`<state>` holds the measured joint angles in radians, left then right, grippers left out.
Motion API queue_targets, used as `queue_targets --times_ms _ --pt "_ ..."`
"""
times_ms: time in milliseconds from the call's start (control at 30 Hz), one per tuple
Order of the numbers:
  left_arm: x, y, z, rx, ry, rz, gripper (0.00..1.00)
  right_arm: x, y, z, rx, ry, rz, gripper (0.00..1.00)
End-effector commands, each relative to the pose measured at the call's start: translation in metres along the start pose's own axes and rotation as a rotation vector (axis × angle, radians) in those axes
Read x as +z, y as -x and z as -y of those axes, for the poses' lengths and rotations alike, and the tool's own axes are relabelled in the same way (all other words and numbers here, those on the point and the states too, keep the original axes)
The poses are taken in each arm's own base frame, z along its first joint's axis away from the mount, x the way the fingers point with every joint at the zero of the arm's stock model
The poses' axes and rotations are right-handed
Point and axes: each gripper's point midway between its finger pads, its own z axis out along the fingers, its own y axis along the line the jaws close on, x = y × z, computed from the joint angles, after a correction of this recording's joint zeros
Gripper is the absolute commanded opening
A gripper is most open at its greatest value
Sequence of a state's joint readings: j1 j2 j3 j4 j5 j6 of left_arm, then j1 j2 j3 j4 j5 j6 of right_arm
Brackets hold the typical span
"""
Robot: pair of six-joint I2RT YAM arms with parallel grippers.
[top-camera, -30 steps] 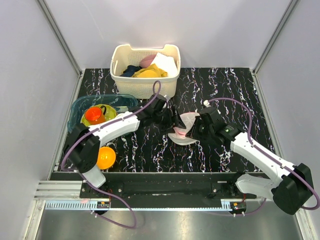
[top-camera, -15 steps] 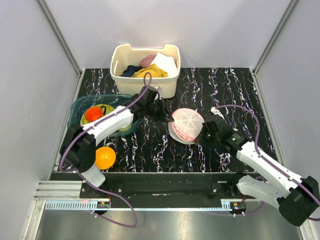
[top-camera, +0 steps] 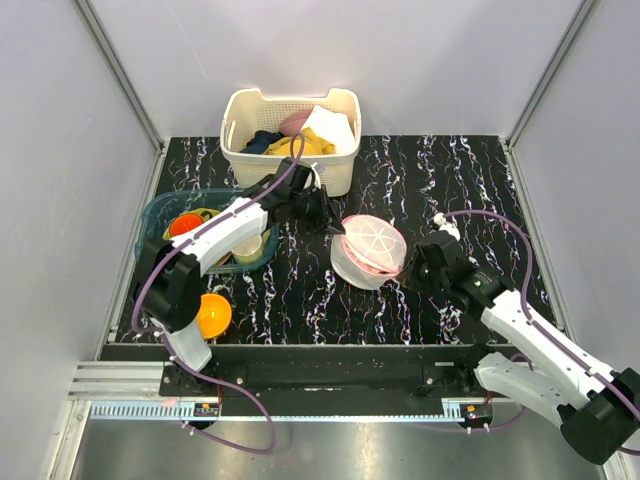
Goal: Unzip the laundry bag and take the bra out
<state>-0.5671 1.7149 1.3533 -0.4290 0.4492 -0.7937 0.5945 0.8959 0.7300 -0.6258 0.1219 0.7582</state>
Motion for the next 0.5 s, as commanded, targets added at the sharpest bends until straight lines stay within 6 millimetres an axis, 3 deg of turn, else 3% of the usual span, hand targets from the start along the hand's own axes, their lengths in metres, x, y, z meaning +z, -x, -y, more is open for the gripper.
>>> queue_targets --times_ms 0,100,133,167,200,233,267,300,367,400,467 --pt "-0.004 0.032 0.012 0.062 -0.028 0.071 0.0 0.005 -0.008 0.012 -0.014 -0.056 -0.044 0.0" --pt "-0.006 0.028 0.022 0.099 -0.04 0.074 0.0 0.013 -0.015 0.019 -0.003 -0.095 -0.073 0.0" --pt "-0.007 0.025 0.022 0.107 -0.037 0.069 0.0 0.014 -0.015 0.021 -0.007 -0.107 -0.076 0.06" --pt "-0.011 0.023 0.026 0.123 -0.041 0.074 0.0 0.013 -0.014 0.026 -0.016 -0.143 -0.075 0.3" --pt "-0.011 0.018 0.027 0.13 -0.04 0.066 0.0 0.009 -0.005 0.021 -0.026 -0.139 -0.056 0.66" --pt "-0.01 0.013 0.026 0.132 -0.037 0.056 0.0 0.005 0.003 0.018 -0.037 -0.144 -0.036 0.73" --pt "-0.012 0.008 0.03 0.144 -0.044 0.052 0.0 0.001 0.007 0.015 -0.075 -0.136 -0.031 0.75" --pt "-0.012 0.006 0.03 0.146 -0.044 0.051 0.0 -0.008 0.017 -0.005 -0.115 -0.096 -0.007 0.77" --pt "-0.011 -0.001 0.029 0.148 -0.041 0.036 0.0 -0.01 0.024 -0.011 -0.197 -0.134 0.007 0.78" --pt "-0.011 -0.002 0.029 0.149 -0.04 0.036 0.0 -0.016 0.034 -0.026 -0.219 -0.112 0.03 0.78" --pt "-0.01 -0.005 0.028 0.144 -0.041 0.03 0.0 -0.008 0.038 -0.034 -0.26 -0.12 0.024 0.78"
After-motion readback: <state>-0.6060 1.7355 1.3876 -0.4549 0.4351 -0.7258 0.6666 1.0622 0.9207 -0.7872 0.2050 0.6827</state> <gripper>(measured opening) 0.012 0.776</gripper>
